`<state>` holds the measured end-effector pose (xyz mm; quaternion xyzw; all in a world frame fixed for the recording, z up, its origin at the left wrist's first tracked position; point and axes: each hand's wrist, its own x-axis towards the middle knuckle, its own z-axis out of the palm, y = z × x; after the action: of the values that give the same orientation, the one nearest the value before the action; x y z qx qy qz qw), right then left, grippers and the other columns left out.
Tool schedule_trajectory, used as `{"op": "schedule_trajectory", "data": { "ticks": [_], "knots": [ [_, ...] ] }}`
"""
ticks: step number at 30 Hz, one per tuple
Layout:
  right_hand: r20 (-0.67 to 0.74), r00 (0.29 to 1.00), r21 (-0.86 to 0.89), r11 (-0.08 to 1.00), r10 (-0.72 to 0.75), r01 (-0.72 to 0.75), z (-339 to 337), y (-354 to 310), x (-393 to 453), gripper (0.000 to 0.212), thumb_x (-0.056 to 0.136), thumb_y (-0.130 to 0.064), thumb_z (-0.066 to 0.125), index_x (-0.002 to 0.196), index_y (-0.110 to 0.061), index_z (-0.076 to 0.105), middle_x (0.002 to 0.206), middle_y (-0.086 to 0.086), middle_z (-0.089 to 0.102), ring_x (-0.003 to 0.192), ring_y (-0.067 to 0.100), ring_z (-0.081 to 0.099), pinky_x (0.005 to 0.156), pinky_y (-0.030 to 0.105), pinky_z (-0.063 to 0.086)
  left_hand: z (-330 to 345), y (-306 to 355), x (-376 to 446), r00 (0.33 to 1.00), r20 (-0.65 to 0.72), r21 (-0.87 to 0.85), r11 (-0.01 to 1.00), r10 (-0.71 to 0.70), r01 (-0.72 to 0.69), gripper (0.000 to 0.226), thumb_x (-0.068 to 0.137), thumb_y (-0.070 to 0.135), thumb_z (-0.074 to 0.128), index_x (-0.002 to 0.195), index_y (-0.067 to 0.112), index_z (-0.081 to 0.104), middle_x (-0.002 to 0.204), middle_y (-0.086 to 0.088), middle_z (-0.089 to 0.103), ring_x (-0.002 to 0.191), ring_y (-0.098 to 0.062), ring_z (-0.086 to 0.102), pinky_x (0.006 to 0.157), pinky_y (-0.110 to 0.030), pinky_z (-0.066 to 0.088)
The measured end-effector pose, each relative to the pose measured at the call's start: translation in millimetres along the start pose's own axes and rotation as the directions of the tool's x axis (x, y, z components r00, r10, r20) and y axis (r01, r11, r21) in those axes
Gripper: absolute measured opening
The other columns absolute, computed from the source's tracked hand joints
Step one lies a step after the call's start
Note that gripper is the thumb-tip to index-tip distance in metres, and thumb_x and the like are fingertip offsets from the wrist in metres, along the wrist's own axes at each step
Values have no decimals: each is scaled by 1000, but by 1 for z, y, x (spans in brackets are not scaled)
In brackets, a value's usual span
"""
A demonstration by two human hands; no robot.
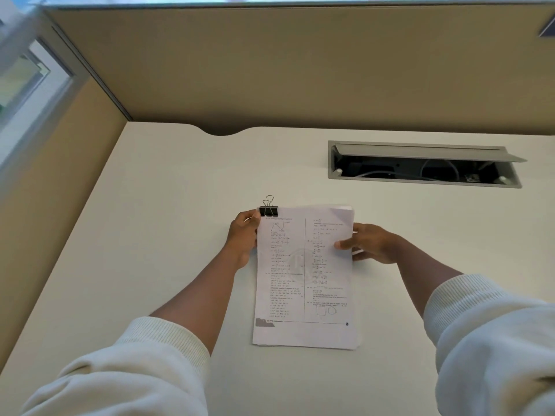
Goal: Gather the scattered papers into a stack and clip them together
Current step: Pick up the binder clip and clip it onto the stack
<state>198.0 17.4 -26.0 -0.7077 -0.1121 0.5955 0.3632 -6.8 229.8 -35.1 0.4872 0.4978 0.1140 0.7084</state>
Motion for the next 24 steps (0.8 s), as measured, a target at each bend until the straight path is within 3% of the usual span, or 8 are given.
{"op": "schedule_trajectory", "data": {
  "ticks": [6, 10, 13, 19, 24],
  "knots": [
    [-32, 999, 58, 998, -25, 27, 16, 14, -6, 41, 91, -5, 62, 130, -17, 56, 117, 7, 69, 107, 29, 65, 87, 39, 54, -4, 6, -5, 996, -83, -41, 999, -15, 11, 9, 98, 34, 58, 102, 27, 61, 99, -2, 69, 87, -22, 61, 75, -34, 48],
    [-109, 991, 135, 986, -81, 95, 20, 6, -4, 37, 97, -10, 55, 133, -18, 53, 117, 5, 69, 106, 27, 66, 90, 42, 54, -4, 10, -4, 996, -93, -43, 999, -12, 8, 32, 96, 45, 56, 118, 22, 63, 112, -4, 71, 92, -21, 64, 80, -34, 51],
    [-160, 983, 221, 967, -94, 128, 20, -9, -1, 38, 98, -11, 52, 136, -17, 49, 119, 8, 67, 104, 29, 67, 89, 45, 55, -6, 16, -4, 999, 9, 92, 995, -34, 33, 45, 93, 56, 52, 121, 22, 63, 112, 3, 73, 101, -17, 69, 91, -39, 55],
    [-279, 950, 381, 891, -142, 246, 13, -45, 11, 37, 99, -9, 49, 135, -15, 48, 124, 12, 63, 105, 31, 65, 90, 47, 54, -1, 30, 2, 973, 232, 259, 965, -18, -44, 39, 94, 37, 63, 129, 21, 61, 123, 3, 69, 112, -19, 66, 97, -38, 52],
    [-365, 918, 414, 856, -156, 310, 3, -72, 29, 36, 98, -14, 52, 134, -14, 48, 120, 8, 65, 102, 25, 67, 89, 44, 55, 8, 44, 20, 983, 179, 303, 949, 30, -84, 34, 97, 26, 61, 129, 15, 58, 123, -2, 67, 107, -22, 66, 90, -36, 54]
  ]
}}
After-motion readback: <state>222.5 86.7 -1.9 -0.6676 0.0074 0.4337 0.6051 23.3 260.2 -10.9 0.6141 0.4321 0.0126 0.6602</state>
